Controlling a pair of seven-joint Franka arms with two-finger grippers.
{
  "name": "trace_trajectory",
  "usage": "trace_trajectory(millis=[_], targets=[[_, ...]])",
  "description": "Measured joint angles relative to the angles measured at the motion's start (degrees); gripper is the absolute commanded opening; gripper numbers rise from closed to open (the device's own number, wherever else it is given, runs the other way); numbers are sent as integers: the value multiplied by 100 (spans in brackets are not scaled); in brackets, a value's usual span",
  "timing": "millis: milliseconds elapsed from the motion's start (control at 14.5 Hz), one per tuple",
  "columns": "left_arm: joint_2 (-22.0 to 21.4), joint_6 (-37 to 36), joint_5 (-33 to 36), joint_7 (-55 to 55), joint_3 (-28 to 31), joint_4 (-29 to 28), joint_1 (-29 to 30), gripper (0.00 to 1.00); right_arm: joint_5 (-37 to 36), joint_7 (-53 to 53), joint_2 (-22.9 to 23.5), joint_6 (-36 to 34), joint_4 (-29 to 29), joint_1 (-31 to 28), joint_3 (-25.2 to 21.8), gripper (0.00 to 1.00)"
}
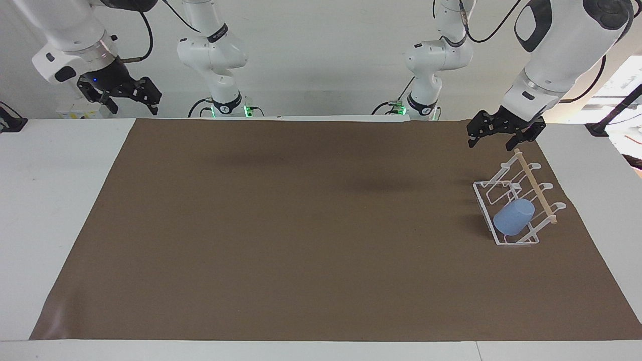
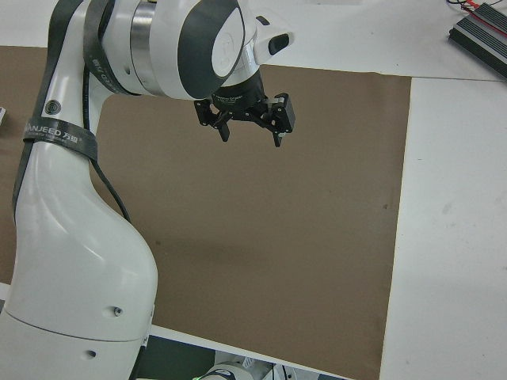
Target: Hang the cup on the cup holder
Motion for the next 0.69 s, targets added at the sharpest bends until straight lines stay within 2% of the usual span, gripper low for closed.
trace_trajectory(millis=[275, 481, 688], targets=[[1, -113, 31, 30, 28, 5, -41, 100, 0, 0, 0, 0, 0, 0, 0, 100], [-32, -123, 71, 113, 657, 5, -690, 100, 0, 0, 0, 0, 0, 0, 0, 100], [-107, -123, 71, 188, 926, 20, -865, 100, 0, 0, 0, 0, 0, 0, 0, 100]])
